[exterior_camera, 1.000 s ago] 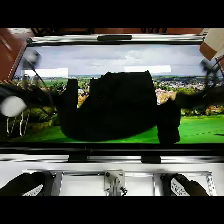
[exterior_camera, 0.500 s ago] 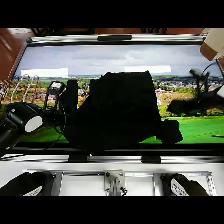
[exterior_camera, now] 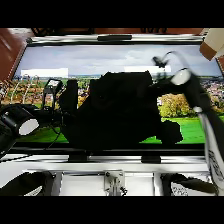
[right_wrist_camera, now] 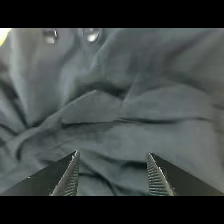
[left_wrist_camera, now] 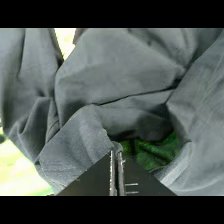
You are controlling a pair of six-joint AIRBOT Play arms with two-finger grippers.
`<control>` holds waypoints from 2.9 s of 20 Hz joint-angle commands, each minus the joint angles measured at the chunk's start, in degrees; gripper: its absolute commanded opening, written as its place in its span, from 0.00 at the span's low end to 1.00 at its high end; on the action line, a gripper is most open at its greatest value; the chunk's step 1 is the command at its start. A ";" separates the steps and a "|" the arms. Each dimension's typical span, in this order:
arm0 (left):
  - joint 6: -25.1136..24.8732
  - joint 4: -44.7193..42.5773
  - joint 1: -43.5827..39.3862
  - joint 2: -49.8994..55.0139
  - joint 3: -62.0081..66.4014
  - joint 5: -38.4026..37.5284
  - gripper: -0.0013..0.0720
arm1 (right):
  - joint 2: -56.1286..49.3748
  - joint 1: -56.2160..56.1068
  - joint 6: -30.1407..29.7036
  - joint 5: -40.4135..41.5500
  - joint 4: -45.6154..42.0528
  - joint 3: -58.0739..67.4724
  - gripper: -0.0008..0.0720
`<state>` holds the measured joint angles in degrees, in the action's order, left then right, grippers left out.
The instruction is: Fold the shirts.
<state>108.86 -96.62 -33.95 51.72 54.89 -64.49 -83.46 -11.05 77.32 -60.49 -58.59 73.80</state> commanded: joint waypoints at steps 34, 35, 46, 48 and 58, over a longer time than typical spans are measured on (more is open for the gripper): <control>-3.82 -16.20 2.56 -0.35 13.46 7.56 0.08 | -3.04 0.28 -1.81 8.41 -12.24 28.63 0.08; -3.67 -16.11 4.52 -0.35 18.32 10.56 0.08 | -0.37 0.28 -1.79 16.02 -12.24 31.74 0.09; 4.79 -12.39 11.78 -3.06 51.49 25.46 0.08 | 25.81 0.28 -1.16 16.11 -16.55 37.97 0.09; -0.09 -12.44 11.80 -2.64 50.53 4.44 0.08 | 25.51 0.28 3.52 -4.17 -22.60 36.39 0.08; -10.25 6.49 -2.62 -3.10 -3.28 3.43 0.08 | 24.63 0.28 13.64 -7.78 -35.15 -17.70 0.09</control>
<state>102.35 -95.15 -30.39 48.69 63.90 -65.21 -58.89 -10.76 86.13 -69.32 -88.82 68.10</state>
